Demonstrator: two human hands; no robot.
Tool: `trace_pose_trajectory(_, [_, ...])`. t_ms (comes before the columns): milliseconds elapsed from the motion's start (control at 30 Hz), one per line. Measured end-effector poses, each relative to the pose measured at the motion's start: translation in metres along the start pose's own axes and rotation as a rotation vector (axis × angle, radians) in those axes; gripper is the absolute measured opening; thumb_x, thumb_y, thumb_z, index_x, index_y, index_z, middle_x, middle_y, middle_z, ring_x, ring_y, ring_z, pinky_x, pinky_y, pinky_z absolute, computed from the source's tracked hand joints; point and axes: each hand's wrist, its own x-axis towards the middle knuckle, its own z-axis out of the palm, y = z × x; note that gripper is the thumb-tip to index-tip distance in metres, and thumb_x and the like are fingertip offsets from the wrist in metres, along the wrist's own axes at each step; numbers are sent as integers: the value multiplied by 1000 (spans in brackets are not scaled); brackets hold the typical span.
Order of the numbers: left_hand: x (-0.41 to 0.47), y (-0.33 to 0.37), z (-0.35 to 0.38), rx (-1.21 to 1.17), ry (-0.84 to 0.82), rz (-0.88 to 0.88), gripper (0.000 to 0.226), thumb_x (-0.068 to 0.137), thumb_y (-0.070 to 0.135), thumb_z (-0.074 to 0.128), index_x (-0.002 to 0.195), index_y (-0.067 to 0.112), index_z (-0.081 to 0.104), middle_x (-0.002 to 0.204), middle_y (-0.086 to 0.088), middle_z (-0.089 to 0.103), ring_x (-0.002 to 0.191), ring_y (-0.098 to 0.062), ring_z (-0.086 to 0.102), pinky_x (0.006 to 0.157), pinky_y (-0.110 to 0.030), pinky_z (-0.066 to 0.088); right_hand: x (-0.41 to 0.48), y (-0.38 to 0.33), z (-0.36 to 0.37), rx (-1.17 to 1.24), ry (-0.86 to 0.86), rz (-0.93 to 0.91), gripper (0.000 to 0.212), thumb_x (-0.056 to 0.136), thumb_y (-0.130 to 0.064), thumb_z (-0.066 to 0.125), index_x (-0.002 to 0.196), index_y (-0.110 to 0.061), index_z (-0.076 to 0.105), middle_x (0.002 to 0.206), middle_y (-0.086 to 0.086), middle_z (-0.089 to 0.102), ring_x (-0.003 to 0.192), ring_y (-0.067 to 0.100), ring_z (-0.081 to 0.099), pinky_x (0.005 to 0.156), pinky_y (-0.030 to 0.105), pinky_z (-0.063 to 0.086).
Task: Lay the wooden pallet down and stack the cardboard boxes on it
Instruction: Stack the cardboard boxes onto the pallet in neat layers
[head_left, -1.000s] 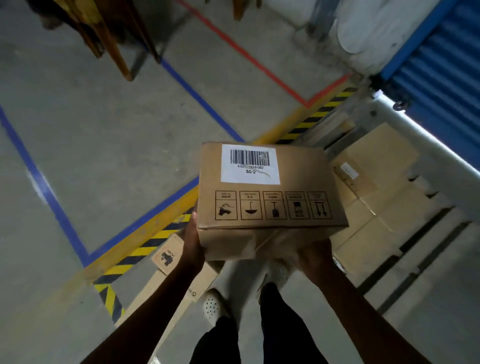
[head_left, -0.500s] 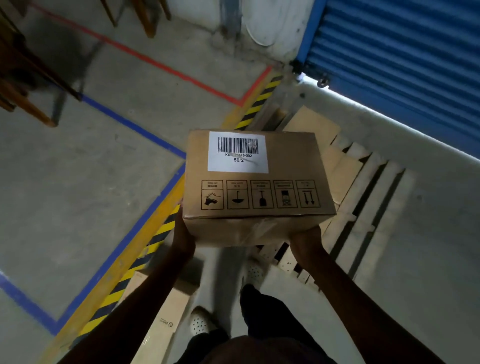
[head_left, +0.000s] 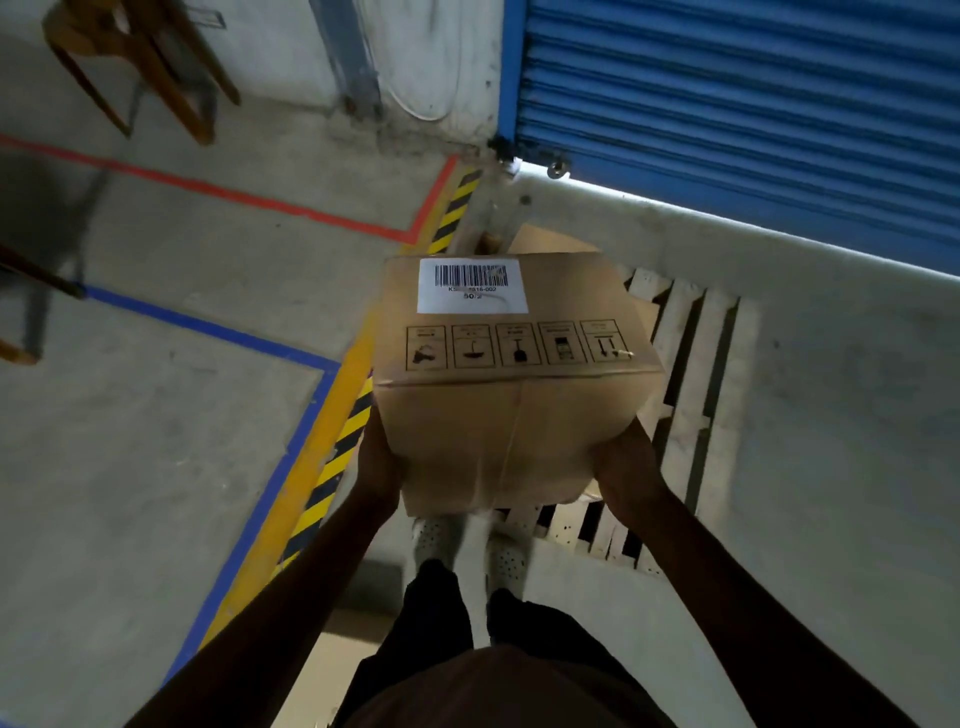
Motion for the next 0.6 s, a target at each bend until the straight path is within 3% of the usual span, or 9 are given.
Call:
trace_pose_trajectory(67, [13, 8, 6, 1, -93, -14, 39, 108, 39, 21, 111, 32, 59, 94, 14, 74, 92, -7, 68, 86, -37, 52, 1, -15, 1, 18, 14, 70, 34, 108, -45, 25, 124, -38, 53, 121, -11, 60, 122, 16, 51, 113, 51, 34])
trace_pose_trajectory(100, [16, 19, 12, -8, -168, -18, 43, 107, 45, 19, 117, 33, 59, 100, 17, 74, 98, -5, 68, 93, -40, 51, 3, -20, -1, 17, 21, 133, 48, 104, -58, 21, 134, -35, 50, 125, -10, 57, 121, 15, 49, 111, 48, 33])
trace_pose_trajectory(200, [45, 32, 14, 69, -281, -37, 68, 96, 64, 25, 144, 22, 47, 129, 5, 65, 126, -19, 57, 109, -45, 44, 10, -32, -11, -47, -91, 257, 93, 88, -81, 13, 149, -18, 42, 142, 2, 56, 118, 18, 54, 106, 46, 32])
trace_pose_trajectory(267, [67, 40, 13, 226, -322, 31, 86, 90, 74, 33, 154, 17, 31, 151, -7, 45, 143, -28, 38, 118, -44, 33, 10, -42, -10, -162, -124, 278, 100, 80, -87, 17, 149, -20, 42, 138, 6, 58, 120, 23, 55, 110, 50, 34])
trace_pose_trajectory(333, [93, 45, 11, 364, -359, 52, 94, 80, 86, 37, 155, 31, 25, 159, -6, 33, 147, -31, 30, 119, -46, 30, 11, -55, -1, -353, -148, 225, 95, 78, -86, 26, 151, -26, 37, 143, 9, 52, 122, 24, 52, 110, 53, 36])
trace_pose_trajectory(400, [116, 54, 13, 357, -389, 48, 82, 81, 86, 39, 151, 47, 25, 156, 1, 38, 142, -25, 39, 113, -40, 38, 11, -66, 13, -502, -133, 121, 87, 83, -80, 33, 153, -29, 34, 151, 6, 45, 122, 20, 49, 104, 44, 39])
trace_pose_trajectory(433, [120, 65, 17, 312, -410, 60, 72, 87, 78, 42, 150, 47, 29, 150, 0, 45, 132, -22, 47, 106, -35, 44, 9, -71, 20, -530, -100, 64, 85, 84, -78, 37, 153, -28, 35, 153, 2, 44, 125, 17, 48, 101, 38, 37])
trace_pose_trajectory(533, [130, 91, 30, 68, -471, 19, 58, 99, 52, 50, 146, 18, 46, 131, -17, 60, 110, -24, 60, 99, -39, 50, 10, -88, 32, -489, -70, -73, 92, 77, -80, 47, 152, -27, 40, 156, -5, 41, 132, 3, 38, 105, 28, 29])
trace_pose_trajectory(600, [135, 103, 40, 9, -487, -41, 46, 104, 40, 44, 134, 8, 56, 105, -6, 72, 90, -15, 69, 80, -29, 58, 13, -105, 36, -536, -67, -82, 105, 66, -93, 48, 150, -30, 42, 158, -5, 38, 140, 7, 34, 113, 32, 24])
